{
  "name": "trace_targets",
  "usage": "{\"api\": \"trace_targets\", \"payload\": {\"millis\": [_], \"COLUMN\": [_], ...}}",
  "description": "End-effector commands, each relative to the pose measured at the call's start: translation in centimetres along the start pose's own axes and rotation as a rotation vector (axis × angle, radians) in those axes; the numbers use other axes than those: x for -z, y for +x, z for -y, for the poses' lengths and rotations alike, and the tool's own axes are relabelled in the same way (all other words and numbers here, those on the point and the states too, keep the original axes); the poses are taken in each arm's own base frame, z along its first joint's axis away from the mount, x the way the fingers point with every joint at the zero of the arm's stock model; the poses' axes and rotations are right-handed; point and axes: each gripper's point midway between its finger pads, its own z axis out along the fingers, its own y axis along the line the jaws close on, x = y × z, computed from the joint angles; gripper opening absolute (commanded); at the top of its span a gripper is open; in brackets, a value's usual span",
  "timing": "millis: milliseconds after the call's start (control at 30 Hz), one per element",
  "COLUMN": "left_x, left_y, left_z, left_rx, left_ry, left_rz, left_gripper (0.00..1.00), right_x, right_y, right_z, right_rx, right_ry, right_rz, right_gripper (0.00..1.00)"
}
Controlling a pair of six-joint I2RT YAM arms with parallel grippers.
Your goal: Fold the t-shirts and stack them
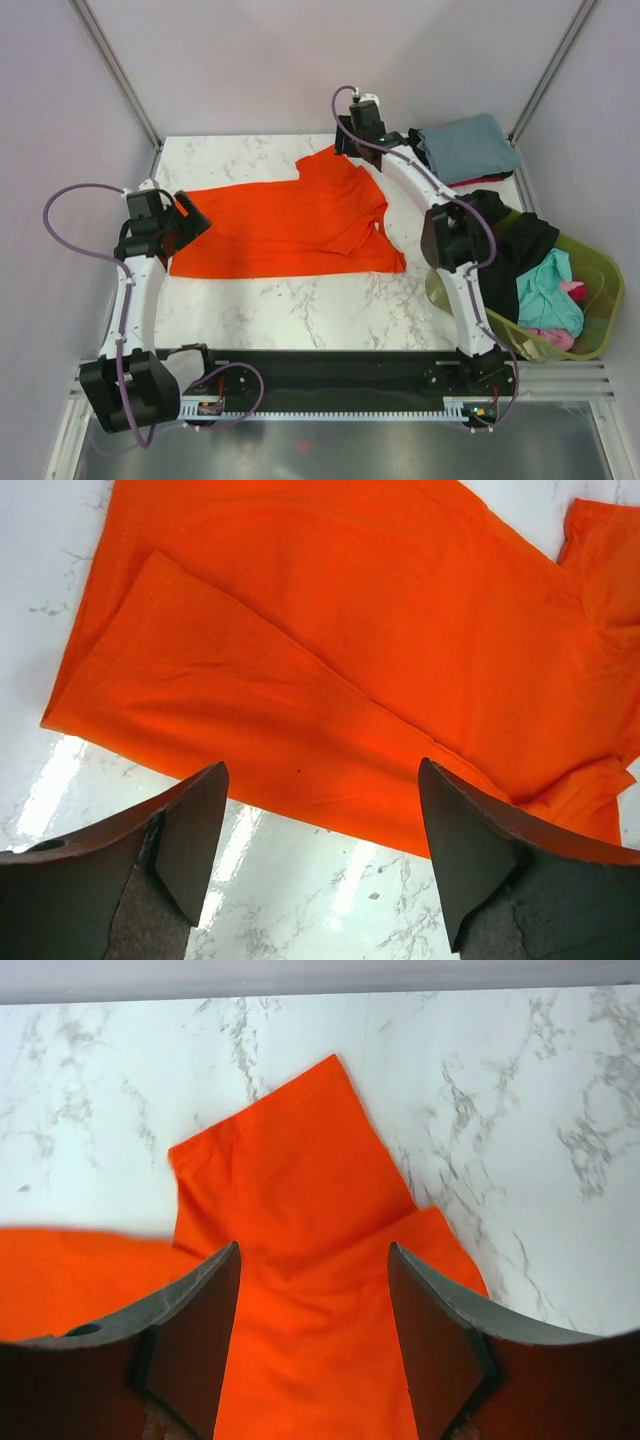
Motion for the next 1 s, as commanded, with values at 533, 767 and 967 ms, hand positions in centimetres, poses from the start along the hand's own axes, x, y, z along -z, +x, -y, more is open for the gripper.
{"api": "trace_targets", "payload": {"millis": [533, 767, 967], "left_x": [-0.3, -0.7, -0.7], "left_y": [1.4, 1.5, 1.6], "left_z": [3.3, 3.7, 3.8], "left_rx": [-0.059, -0.057, -0.056], "left_ry": [0.171, 0.187, 0.193], "left_rz": [-0.046, -0.067, -0.072], "left_gripper": [0.83, 0.82, 0.82], "right_x": [-14.3, -15.4, -13.7], "right_y": [-2.0, 1.5, 5.7], "right_z": [0.9, 0.1, -0.2], "right_rx": [-0.157, -0.177, -0.284], "right_ry": [0.005, -0.030, 0.001], "right_rz": [0.458, 0.335, 0.107], "right_gripper": [0.77, 0.75, 0.72]}}
